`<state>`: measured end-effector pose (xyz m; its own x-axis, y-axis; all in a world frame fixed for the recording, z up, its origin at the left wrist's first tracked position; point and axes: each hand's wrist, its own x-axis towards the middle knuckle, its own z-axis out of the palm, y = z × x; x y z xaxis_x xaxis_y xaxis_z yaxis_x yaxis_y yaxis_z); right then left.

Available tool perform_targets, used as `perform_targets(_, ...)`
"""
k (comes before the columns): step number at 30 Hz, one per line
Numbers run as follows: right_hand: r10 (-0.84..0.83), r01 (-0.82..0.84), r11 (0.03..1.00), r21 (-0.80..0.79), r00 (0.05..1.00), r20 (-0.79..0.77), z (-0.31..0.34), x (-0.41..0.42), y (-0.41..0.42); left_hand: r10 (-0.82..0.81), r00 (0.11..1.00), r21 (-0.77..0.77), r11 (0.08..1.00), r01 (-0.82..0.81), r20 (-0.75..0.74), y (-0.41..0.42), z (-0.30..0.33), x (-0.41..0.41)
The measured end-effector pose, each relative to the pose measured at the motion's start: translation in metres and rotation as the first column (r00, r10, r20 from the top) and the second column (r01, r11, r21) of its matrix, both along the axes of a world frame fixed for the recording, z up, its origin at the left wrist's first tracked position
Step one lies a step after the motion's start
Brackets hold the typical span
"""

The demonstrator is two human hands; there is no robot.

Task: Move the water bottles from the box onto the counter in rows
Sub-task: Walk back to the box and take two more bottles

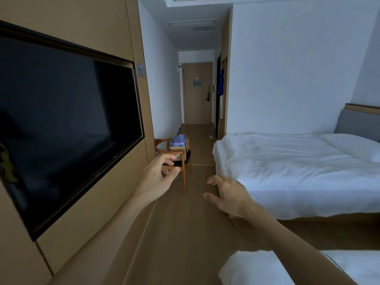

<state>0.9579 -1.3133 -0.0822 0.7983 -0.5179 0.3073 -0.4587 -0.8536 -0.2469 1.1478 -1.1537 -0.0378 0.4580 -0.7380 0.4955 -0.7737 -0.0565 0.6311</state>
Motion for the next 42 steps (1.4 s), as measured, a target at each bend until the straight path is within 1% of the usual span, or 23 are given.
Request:
perform_targets(7,0.019,-0.019,1.000,0.000,0.999,-0.044,-0.004,0.079,-0.114,0.033,0.999,0.014,0.999,-0.033,-0.003,-0.109,-0.008,0.076)
perform_targets(15,0.022,-0.023,1.000,-0.021,0.999,-0.044,-0.021,0.197,-0.247,-0.003,0.999,-0.018,1.000,0.003,-0.032,-0.238,-0.019,0.190)
perform_targets(24,-0.050,0.049,0.998,-0.033,0.998,-0.049,-0.018,0.332,-0.394,-0.049,0.998,-0.012,0.999,0.048,-0.031,-0.391,-0.008,0.336)
perform_targets(29,-0.088,0.087,0.996,-0.020,0.995,-0.041,-0.028,0.390,-0.465,-0.085,0.996,0.004,0.996,0.085,-0.013,-0.464,-0.018,0.397)
perform_targets(36,-0.061,0.061,0.998,-0.001,0.998,-0.022,-0.046,0.472,-0.575,-0.069,0.997,0.016,0.997,0.069,0.020,-0.576,-0.036,0.480)
perform_targets(42,-0.019,0.019,1.000,0.003,1.000,-0.002,-0.040,0.549,-0.695,-0.033,0.999,0.030,0.999,0.033,0.021,-0.687,-0.030,0.553)
